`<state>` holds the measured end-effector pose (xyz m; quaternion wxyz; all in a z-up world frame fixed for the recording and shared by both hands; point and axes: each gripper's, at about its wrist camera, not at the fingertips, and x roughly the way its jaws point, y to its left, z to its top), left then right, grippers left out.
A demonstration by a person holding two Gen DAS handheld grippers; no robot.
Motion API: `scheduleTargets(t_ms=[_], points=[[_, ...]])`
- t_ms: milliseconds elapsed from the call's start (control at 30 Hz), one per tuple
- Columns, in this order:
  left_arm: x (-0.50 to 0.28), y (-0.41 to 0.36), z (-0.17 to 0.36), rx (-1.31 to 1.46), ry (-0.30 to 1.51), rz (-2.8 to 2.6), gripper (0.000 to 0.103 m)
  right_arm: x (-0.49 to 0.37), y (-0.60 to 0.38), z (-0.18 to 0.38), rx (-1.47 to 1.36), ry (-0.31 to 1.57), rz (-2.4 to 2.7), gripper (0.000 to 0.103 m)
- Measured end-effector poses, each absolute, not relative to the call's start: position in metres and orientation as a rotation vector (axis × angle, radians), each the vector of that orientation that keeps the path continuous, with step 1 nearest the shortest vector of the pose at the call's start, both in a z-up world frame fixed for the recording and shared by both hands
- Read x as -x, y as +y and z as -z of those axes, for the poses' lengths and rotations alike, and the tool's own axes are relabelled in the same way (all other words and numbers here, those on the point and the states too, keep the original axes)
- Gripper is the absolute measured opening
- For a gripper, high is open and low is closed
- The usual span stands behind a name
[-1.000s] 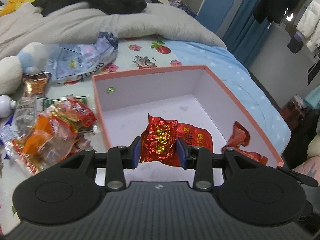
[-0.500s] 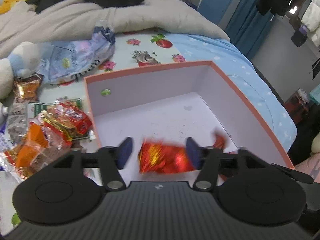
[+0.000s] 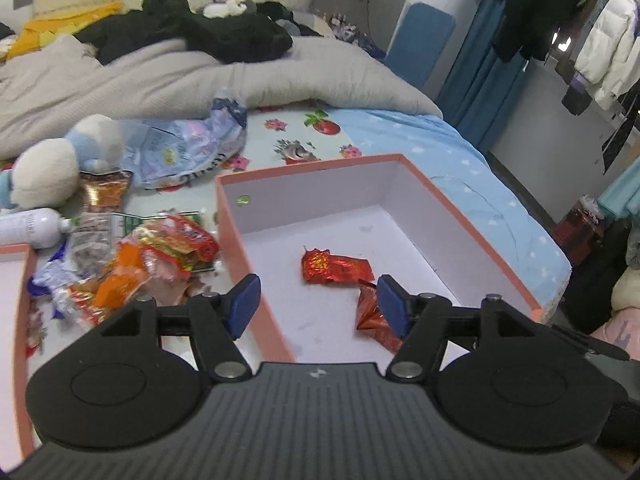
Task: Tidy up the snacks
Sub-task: 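Open both tools to drop the candies into the larger box, then reach both tools into the snack pile toward the orange packets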
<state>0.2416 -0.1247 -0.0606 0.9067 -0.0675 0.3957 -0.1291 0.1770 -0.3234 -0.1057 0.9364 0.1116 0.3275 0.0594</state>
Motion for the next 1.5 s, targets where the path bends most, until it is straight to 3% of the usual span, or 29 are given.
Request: scheduleTargets(t_ms=[367, 800, 1500], points=[[-0.146, -0.089, 0.026, 0.152, 0.714, 0.198, 0.069, -0.116, -0.299, 0.077, -0.201, 0.58, -0.182, 0.055], [-0.06, -0.047, 0.025, 0.203, 0.679, 0.079, 0.069, -0.066, -0.264, 0.076, -0.155, 0.536, -0.293, 0.055], [-0.025, 0.009, 0.069, 0.319, 0.756, -0.024, 0.069, -0.046, -0.224, 0.103, -0.079, 0.548, -0.407, 0.055]])
